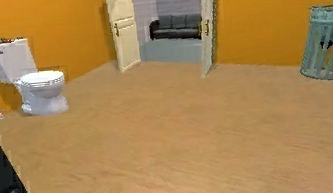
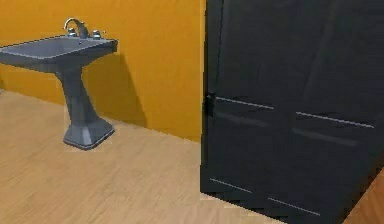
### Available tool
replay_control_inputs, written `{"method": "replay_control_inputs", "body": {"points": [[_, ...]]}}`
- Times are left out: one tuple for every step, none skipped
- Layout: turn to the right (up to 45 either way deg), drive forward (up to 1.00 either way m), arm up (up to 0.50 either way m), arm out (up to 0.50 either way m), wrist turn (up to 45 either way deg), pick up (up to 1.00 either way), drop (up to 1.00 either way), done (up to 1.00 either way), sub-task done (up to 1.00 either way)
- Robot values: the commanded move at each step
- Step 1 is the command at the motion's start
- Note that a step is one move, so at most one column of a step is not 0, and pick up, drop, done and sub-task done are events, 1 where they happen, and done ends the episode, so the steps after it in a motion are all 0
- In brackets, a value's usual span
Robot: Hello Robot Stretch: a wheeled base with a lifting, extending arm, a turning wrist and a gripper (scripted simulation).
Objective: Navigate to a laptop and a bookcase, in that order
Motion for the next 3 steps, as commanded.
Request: {"method": "replay_control_inputs", "body": {"points": [[0.0,0.8,0.0,0.0,0.0,0.0,0.0,0.0,0.0],[-45.0,0.0,0.0,0.0,0.0,0.0,0.0,0.0,0.0],[-21.0,0.0,0.0,0.0,0.0,0.0,0.0,0.0,0.0]]}}
